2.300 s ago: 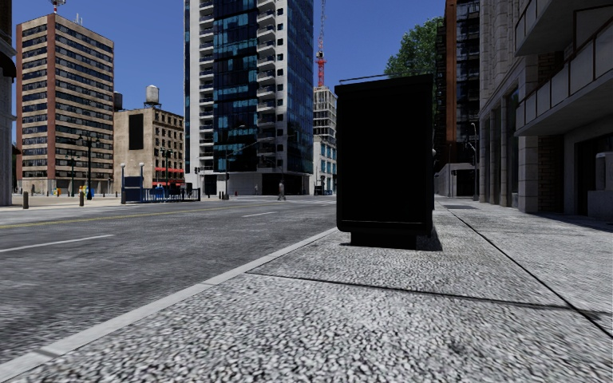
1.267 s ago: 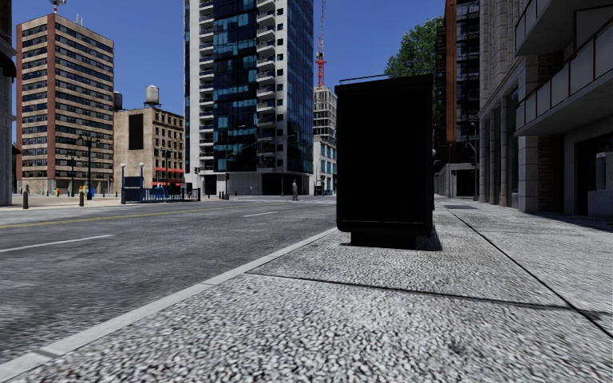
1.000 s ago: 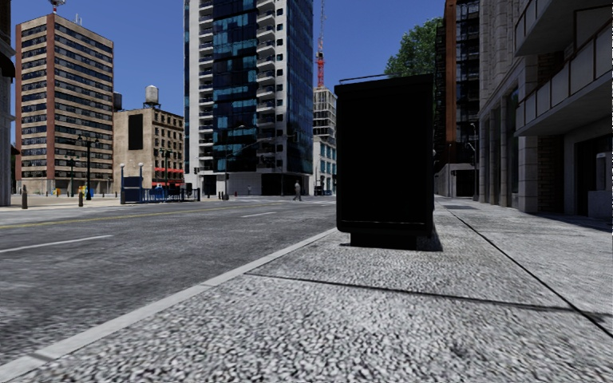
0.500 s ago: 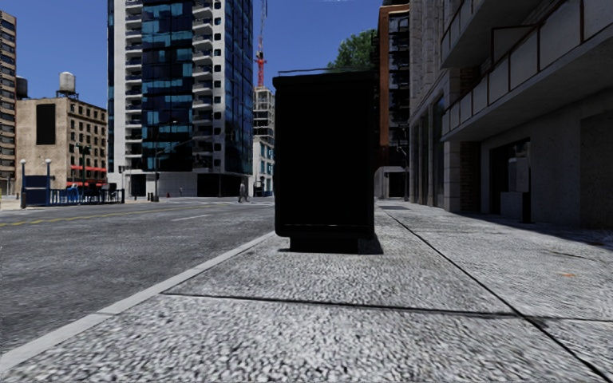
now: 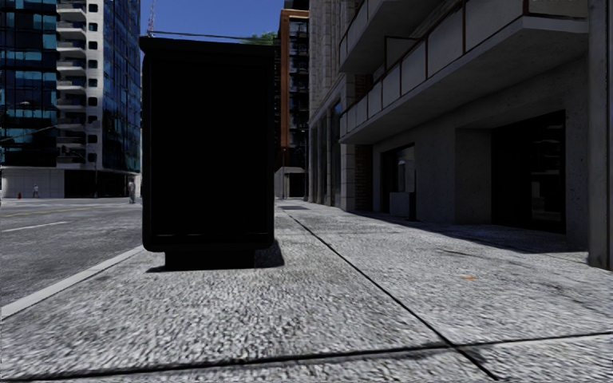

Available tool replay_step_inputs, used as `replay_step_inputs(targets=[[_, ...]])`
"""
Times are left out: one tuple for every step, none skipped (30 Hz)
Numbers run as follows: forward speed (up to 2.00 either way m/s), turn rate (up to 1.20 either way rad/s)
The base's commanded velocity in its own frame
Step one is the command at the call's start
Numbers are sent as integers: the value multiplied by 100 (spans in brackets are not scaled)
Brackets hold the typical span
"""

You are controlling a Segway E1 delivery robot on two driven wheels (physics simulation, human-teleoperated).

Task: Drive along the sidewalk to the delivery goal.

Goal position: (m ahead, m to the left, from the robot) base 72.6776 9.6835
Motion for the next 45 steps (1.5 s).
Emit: replay_step_inputs(targets=[[200, -71], [200, -70], [200, -70], [200, -70], [200, -70], [200, -70], [200, -69], [200, -69], [200, -59], [200, 0], [200, 0], [200, 0], [200, 0], [200, 0], [200, 0], [200, 0], [200, 0], [200, 0], [200, 0], [200, 0], [200, 0], [200, 0], [200, 0], [200, 0], [200, 0], [200, 0], [200, 0], [200, 0], [200, 4], [200, 12], [200, 12], [200, 19], [200, 27], [200, 31], [200, 31], [200, 33], [200, 37], [200, 40], [200, 40], [200, 42], [200, 42], [200, 43], [200, 43], [200, 43], [200, 43]])
